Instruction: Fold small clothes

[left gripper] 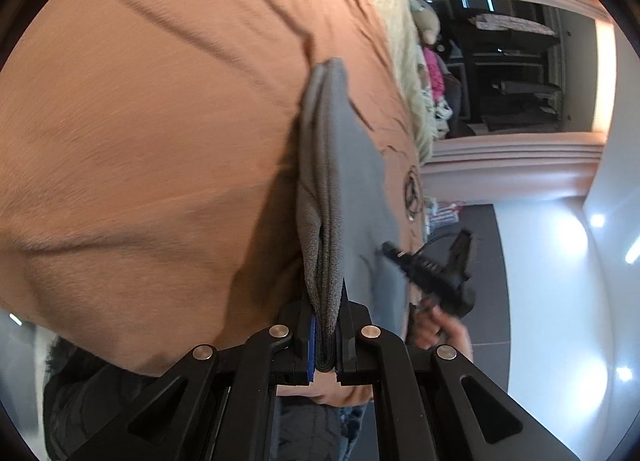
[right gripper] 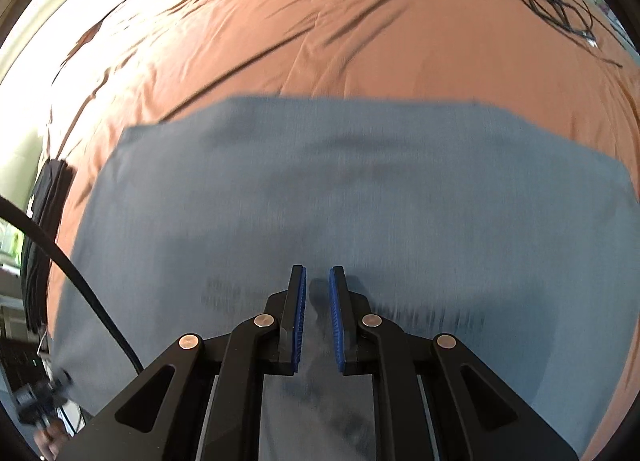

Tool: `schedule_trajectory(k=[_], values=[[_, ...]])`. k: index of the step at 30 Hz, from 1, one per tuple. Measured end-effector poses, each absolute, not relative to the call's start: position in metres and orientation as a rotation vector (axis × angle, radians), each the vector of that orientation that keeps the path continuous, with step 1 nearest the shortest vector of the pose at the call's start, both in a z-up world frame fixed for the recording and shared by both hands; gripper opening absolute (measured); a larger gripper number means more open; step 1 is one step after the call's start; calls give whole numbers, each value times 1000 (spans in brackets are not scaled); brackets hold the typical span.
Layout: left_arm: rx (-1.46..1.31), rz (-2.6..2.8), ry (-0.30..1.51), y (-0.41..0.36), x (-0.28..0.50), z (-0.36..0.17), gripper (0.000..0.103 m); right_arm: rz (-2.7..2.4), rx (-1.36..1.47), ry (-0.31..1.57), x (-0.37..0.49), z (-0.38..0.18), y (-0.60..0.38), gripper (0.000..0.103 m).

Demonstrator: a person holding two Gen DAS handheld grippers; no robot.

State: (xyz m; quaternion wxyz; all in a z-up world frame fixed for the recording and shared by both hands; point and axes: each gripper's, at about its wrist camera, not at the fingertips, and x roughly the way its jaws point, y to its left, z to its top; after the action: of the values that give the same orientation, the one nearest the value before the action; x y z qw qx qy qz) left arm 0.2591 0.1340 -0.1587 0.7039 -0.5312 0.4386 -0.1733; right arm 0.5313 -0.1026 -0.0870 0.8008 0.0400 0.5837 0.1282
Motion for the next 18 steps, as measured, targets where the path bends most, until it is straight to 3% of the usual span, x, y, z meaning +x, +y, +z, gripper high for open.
schedule_trajectory(k=[18], values=[[-1132,-563,897,97,303,-92,6,370,211,1233,410,-104,-114,9]])
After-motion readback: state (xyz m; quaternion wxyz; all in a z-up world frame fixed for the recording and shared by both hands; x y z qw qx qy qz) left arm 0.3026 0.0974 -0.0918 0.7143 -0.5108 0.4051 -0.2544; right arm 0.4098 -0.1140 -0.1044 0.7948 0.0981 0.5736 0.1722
